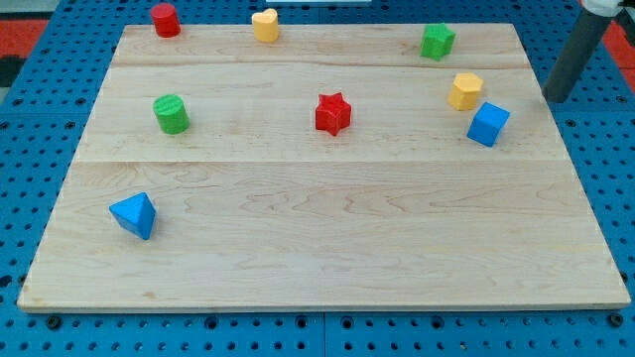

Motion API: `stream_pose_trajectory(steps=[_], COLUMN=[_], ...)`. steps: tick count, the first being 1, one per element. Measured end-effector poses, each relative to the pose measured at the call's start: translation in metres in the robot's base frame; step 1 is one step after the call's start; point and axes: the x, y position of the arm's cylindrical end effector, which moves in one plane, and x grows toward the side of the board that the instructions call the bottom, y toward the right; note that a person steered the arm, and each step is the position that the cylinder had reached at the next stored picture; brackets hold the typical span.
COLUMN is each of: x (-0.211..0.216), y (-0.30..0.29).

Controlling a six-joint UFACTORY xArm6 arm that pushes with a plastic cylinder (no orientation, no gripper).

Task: Push the yellow hexagon to left slightly

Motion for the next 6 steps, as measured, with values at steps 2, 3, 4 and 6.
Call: stream_pose_trajectory(steps=[2,3,4,6], x=[0.001,0.001,0.003,0.005], y=[-0.097,-0.142,-0.158,-0.209])
